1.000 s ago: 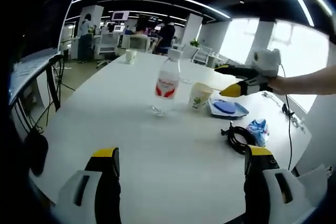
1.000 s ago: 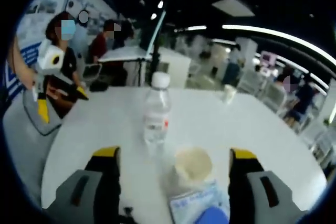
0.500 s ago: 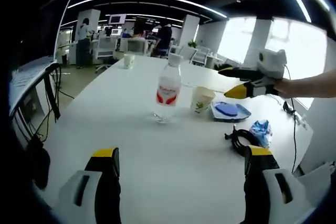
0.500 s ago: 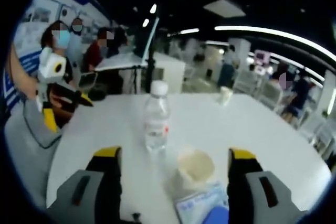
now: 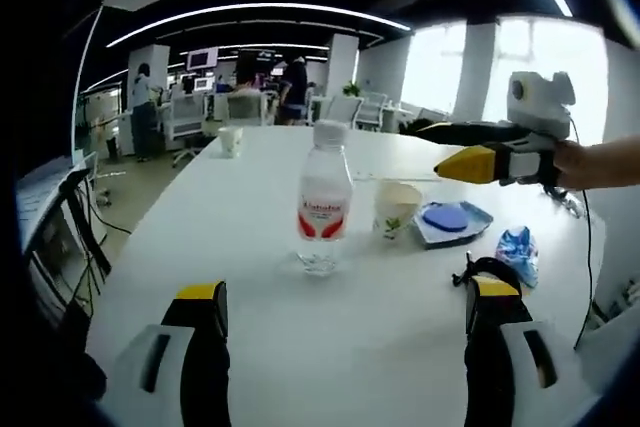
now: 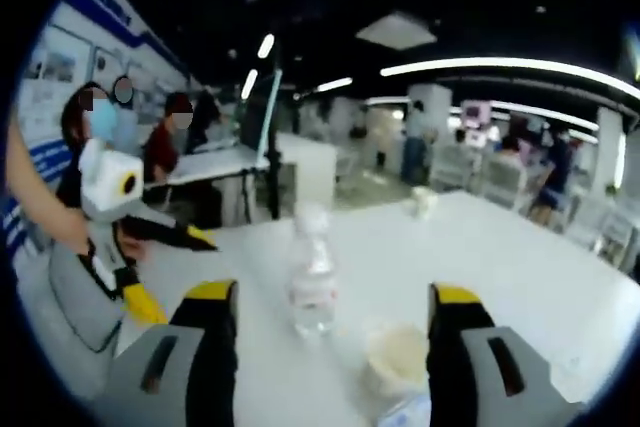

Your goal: Arrange the tabletop items into an orderly group along one side of the table until the central work area is clear of visible clutter.

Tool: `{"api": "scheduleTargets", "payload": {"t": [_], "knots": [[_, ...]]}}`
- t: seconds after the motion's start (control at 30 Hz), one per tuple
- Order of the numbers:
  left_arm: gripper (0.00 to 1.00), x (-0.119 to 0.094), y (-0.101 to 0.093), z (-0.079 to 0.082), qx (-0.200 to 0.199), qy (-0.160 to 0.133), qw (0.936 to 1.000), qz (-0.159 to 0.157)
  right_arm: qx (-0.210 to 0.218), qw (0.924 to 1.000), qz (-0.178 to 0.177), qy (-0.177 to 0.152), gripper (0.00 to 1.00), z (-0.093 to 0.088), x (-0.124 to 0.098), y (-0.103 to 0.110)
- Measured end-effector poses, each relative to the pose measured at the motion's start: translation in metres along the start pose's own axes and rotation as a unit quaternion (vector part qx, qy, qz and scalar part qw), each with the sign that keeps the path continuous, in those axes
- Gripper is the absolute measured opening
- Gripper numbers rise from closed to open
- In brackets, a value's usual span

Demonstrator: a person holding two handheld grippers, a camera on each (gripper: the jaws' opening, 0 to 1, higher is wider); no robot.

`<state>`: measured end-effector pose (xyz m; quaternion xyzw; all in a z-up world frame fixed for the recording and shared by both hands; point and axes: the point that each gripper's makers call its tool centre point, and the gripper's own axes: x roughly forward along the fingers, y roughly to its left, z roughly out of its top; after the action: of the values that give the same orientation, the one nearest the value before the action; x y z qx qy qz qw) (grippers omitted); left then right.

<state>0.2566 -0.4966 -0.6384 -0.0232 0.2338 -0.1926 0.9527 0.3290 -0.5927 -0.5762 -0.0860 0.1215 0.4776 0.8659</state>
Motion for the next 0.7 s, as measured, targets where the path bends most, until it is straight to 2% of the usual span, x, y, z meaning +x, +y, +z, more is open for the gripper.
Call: {"api": "scheduleTargets", "payload": {"t": [0.27,0.57,0.7], "knots": [[0.99,0.033,0.004,0.013,0.015,-0.01,0.9998,-0.001,0.022,0.9996,0.0,-0.017,0.74,0.011,0.021,0.014],[0.98,0.055,0.009,0.02,0.012,-0.019,0.9997,0.001,0.042,0.9987,0.001,-0.029,0.71,0.017,0.041,0.02],[0.96,0.067,0.011,0.021,0.024,-0.022,0.9995,-0.002,0.052,0.9981,0.0,-0.034,0.7,0.018,0.052,0.02]]}}
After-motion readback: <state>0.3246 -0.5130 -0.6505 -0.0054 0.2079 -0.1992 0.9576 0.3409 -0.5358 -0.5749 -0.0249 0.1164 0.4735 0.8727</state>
